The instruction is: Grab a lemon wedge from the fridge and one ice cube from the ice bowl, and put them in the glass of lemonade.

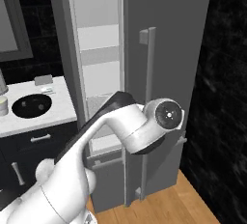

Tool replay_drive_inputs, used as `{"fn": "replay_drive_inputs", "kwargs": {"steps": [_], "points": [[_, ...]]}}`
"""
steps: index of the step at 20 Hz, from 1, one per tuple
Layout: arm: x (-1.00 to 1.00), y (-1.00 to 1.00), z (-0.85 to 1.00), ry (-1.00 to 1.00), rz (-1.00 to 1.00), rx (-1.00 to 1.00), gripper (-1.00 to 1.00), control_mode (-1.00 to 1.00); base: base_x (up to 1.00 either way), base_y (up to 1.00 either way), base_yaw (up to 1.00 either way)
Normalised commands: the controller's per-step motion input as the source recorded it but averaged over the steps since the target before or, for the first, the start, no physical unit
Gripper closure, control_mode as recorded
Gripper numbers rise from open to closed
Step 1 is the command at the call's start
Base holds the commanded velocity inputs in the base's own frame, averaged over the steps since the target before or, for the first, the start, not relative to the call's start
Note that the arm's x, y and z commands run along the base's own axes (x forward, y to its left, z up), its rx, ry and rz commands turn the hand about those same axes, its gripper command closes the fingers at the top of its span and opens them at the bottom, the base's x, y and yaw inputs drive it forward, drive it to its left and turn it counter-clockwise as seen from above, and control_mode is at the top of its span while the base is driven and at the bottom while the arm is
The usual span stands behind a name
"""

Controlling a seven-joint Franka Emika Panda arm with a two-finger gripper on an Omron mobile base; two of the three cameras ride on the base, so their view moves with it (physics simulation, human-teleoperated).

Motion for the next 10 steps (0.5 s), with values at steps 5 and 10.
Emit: {"fn": "replay_drive_inputs", "kwargs": {"steps": [5, 10], "points": [[-0.98, -0.15, 0.73, -0.25, -0.08, 0.02, -1.00, -1.00, 0.00, 0.00, 0.00], [-0.97, 0.03, 1.00, -0.14, -0.01, 0.00, -1.00, -1.00, 0.00, 0.00, 0.00]]}}
